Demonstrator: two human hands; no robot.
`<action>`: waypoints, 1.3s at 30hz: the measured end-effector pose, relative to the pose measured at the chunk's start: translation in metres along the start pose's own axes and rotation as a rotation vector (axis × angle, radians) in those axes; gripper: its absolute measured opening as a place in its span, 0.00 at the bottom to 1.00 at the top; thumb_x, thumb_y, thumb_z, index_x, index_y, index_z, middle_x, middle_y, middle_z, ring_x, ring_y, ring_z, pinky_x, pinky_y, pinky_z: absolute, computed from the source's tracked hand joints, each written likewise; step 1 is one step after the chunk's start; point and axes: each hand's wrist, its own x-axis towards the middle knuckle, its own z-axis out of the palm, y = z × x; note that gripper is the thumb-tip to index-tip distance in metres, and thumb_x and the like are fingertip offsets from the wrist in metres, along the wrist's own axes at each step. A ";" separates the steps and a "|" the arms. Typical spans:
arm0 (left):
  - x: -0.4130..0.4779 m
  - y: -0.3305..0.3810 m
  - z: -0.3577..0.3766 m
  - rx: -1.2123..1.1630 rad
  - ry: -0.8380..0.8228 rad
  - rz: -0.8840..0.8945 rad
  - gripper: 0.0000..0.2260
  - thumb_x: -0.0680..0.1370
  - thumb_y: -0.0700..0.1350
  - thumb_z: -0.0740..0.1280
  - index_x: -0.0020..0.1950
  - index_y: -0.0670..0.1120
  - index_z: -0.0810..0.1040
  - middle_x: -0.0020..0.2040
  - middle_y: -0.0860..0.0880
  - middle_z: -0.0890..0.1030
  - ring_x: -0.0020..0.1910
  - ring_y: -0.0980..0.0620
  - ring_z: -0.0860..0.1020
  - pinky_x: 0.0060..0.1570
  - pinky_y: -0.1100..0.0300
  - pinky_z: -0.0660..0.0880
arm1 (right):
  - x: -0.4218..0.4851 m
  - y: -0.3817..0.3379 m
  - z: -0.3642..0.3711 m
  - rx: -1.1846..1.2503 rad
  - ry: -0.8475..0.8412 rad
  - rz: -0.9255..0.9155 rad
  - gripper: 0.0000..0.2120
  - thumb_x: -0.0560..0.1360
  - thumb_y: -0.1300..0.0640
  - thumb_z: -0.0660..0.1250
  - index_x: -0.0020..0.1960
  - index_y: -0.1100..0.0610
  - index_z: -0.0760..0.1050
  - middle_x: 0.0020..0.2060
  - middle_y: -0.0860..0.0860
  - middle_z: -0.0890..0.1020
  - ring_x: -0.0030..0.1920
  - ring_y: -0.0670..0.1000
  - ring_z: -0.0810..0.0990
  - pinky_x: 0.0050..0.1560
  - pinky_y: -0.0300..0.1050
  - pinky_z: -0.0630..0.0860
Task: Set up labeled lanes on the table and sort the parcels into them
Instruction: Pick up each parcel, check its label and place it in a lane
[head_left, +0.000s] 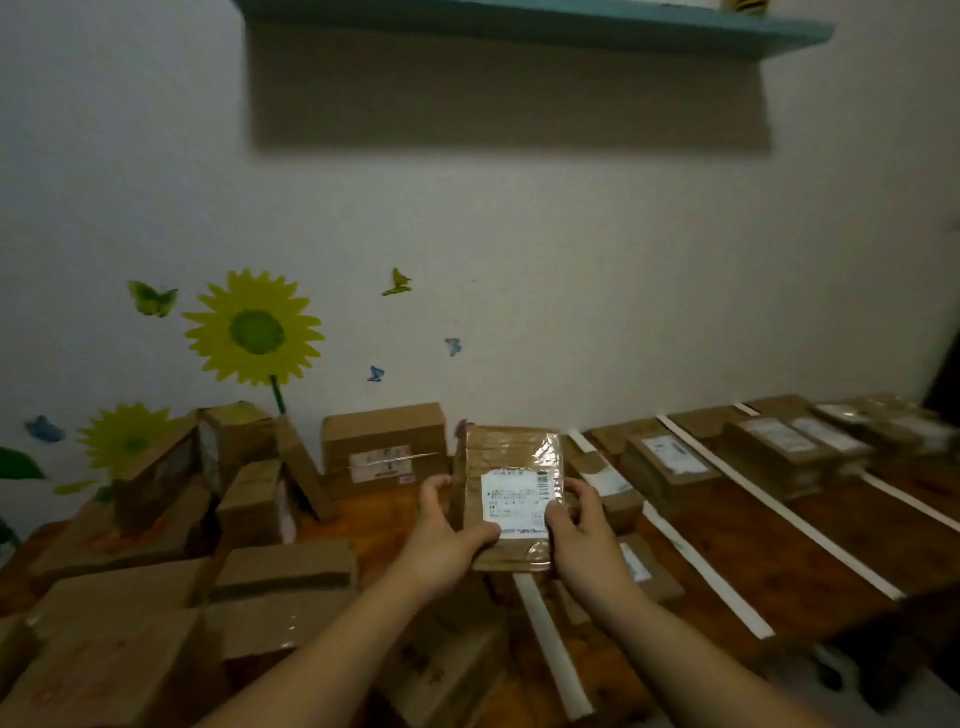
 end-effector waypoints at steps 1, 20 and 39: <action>0.001 0.005 0.023 0.003 -0.037 -0.010 0.34 0.74 0.40 0.70 0.71 0.55 0.54 0.66 0.47 0.71 0.57 0.46 0.77 0.43 0.60 0.79 | -0.001 0.005 -0.024 0.006 0.019 0.022 0.15 0.81 0.54 0.58 0.67 0.47 0.63 0.51 0.50 0.81 0.45 0.48 0.84 0.39 0.43 0.82; 0.043 0.052 0.396 0.062 -0.364 -0.040 0.29 0.76 0.45 0.68 0.72 0.53 0.57 0.53 0.54 0.76 0.48 0.54 0.79 0.41 0.62 0.78 | 0.014 0.070 -0.387 -0.553 0.006 0.029 0.53 0.66 0.46 0.76 0.76 0.37 0.40 0.72 0.40 0.48 0.70 0.46 0.61 0.68 0.44 0.66; 0.294 0.028 0.436 0.605 -0.371 -0.038 0.23 0.82 0.51 0.56 0.77 0.53 0.55 0.78 0.49 0.57 0.75 0.46 0.59 0.71 0.48 0.63 | 0.281 0.122 -0.440 -1.023 -0.133 0.042 0.36 0.79 0.45 0.61 0.78 0.45 0.43 0.77 0.54 0.48 0.76 0.54 0.55 0.75 0.52 0.58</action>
